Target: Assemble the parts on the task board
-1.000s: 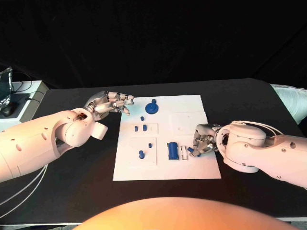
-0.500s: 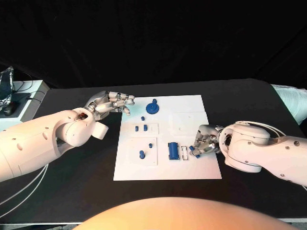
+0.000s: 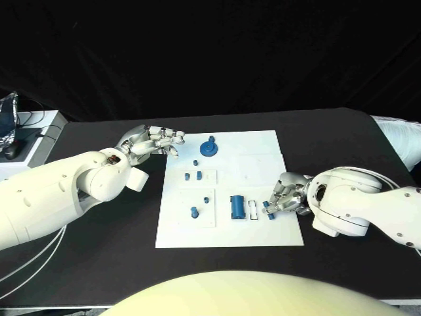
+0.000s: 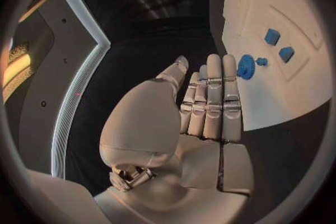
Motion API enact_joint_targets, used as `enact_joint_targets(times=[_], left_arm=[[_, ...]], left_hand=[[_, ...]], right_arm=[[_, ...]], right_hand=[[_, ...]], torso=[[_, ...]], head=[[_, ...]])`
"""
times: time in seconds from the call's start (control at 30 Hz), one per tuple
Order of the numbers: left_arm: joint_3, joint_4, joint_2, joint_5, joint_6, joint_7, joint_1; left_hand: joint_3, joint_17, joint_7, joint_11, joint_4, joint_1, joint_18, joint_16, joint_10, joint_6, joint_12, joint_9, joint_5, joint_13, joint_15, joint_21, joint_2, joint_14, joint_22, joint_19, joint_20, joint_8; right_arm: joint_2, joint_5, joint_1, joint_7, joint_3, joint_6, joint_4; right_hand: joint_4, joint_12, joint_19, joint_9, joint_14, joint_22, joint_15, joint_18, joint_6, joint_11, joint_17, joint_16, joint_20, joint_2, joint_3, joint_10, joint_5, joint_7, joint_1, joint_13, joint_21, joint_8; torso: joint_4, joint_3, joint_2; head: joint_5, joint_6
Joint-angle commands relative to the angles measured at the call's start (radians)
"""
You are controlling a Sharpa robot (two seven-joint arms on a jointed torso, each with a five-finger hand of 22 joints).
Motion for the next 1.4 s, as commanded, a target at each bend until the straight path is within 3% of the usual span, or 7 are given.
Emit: enact_joint_targets(times=[0.03, 0.37, 1.03, 1.27, 1.33, 1.4], left_arm=[[0.001, 0.001, 0.002, 0.004, 0.011, 0.005, 0.0], [0.001, 0.001, 0.003, 0.003, 0.012, 0.004, 0.0], [0.001, 0.002, 0.002, 0.002, 0.018, -0.001, 0.0], [0.001, 0.003, 0.002, 0.001, 0.02, -0.004, 0.0], [0.001, 0.002, 0.002, 0.001, 0.021, -0.005, 0.0], [0.001, 0.003, 0.002, 0.001, 0.023, -0.006, 0.0]], left_hand=[[-0.001, -0.001, 0.002, -0.001, -0.003, -0.004, 0.008, -0.005, -0.009, 0.004, 0.004, 0.001, 0.001, 0.0, 0.004, -0.005, 0.007, -0.001, 0.001, 0.001, 0.005, 0.0], [0.0, -0.001, 0.003, 0.0, -0.004, -0.003, 0.008, -0.005, -0.009, 0.003, 0.005, 0.001, 0.001, 0.001, 0.004, -0.005, 0.007, -0.001, 0.002, 0.001, 0.005, 0.0], [-0.001, -0.001, 0.004, 0.0, -0.004, -0.004, 0.008, -0.005, -0.01, 0.002, 0.004, 0.001, 0.001, 0.001, 0.004, -0.006, 0.006, -0.001, 0.003, 0.001, 0.005, 0.0], [-0.001, -0.001, 0.004, 0.0, -0.004, -0.004, 0.008, -0.005, -0.01, 0.002, 0.004, 0.001, 0.001, 0.001, 0.004, -0.006, 0.006, -0.001, 0.003, 0.001, 0.005, 0.0], [-0.001, -0.001, 0.004, 0.0, -0.004, -0.004, 0.008, -0.005, -0.01, 0.002, 0.004, 0.001, 0.001, 0.001, 0.004, -0.006, 0.006, -0.001, 0.003, 0.001, 0.005, 0.0], [-0.002, -0.001, 0.004, 0.001, -0.002, -0.005, 0.008, -0.006, -0.011, 0.001, 0.004, 0.001, 0.001, 0.001, 0.005, -0.007, 0.006, -0.002, 0.002, 0.001, 0.005, 0.0]], right_arm=[[-0.005, 0.073, -0.002, -0.024, -0.008, 0.019, 0.008], [-0.003, 0.117, 0.013, -0.025, -0.006, 0.003, 0.028], [0.05, 0.126, 0.011, -0.013, -0.006, -0.011, -0.008], [0.057, 0.122, 0.011, -0.011, -0.006, -0.005, -0.016], [0.061, 0.122, 0.011, -0.011, -0.006, 0.002, -0.019], [0.064, 0.122, 0.011, -0.011, -0.006, 0.001, -0.022]], right_hand=[[-0.282, -0.002, 0.037, -0.343, 0.0, 0.141, 0.002, 0.015, 0.01, -0.007, 0.001, -0.005, 0.006, 0.0, 0.265, -0.003, -0.002, 0.001, 0.003, -0.002, 0.006, -0.007], [-0.282, -0.001, 0.037, -0.343, 0.001, 0.141, 0.002, 0.015, 0.011, -0.007, 0.001, -0.005, 0.006, 0.0, 0.254, -0.002, -0.007, 0.0, 0.004, -0.001, 0.007, -0.007], [-0.277, 0.001, 0.037, -0.342, 0.001, 0.141, 0.002, 0.015, 0.013, -0.008, 0.001, -0.006, 0.006, 0.0, 0.225, -0.003, -0.019, -0.003, 0.007, 0.0, 0.004, -0.006], [-0.264, 0.004, 0.038, -0.342, 0.002, 0.141, 0.002, 0.014, 0.014, -0.009, 0.002, -0.004, 0.006, -0.001, 0.201, -0.001, -0.027, -0.006, 0.008, 0.001, 0.005, -0.006], [-0.259, 0.005, 0.038, -0.341, 0.002, 0.14, 0.001, 0.014, 0.016, -0.01, 0.001, -0.004, 0.006, -0.002, 0.178, 0.0, 0.001, -0.007, 0.006, 0.001, 0.003, -0.005], [-0.256, 0.004, 0.038, -0.341, 0.002, 0.14, 0.001, 0.014, 0.016, -0.01, 0.0, -0.005, 0.005, 0.007, 0.149, -0.001, 0.003, -0.009, 0.012, 0.001, 0.002, -0.006]], torso=[[0.0004, 0.0, 0.0], [0.0009, 0.0003, 0.001], [0.0008, 0.0, 0.001], [0.0009, 0.0, 0.0], [0.0008, -0.0004, 0.0], [0.0006, -0.0005, 0.0]], head=[[-0.001, 0.0], [-0.003, 0.0], [-0.001, 0.0], [0.0, 0.0], [0.0, 0.0], [-0.001, 0.0]])
